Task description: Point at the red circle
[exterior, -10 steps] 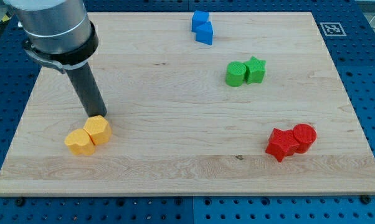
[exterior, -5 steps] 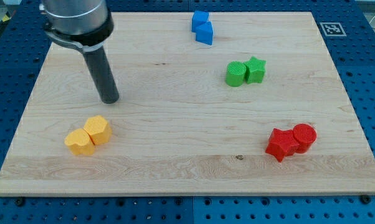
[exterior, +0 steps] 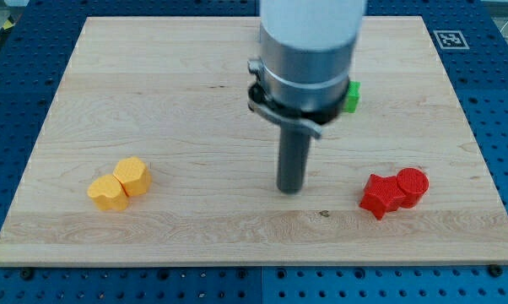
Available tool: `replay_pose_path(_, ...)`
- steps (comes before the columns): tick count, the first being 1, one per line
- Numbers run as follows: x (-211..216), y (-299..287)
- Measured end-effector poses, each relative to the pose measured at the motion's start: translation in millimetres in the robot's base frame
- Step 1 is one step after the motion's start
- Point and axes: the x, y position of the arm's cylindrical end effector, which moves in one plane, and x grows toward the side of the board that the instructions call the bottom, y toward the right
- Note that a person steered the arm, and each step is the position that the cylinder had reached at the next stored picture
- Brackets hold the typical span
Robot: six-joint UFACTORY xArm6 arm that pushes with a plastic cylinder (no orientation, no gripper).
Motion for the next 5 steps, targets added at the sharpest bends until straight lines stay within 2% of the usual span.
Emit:
replay_pose_path(1,42.4,21.8)
replay_pose_path(2,63.4,61.5)
replay_pose_path(3,63.0,107.4)
replay_pose_path(5,29.8,150.8)
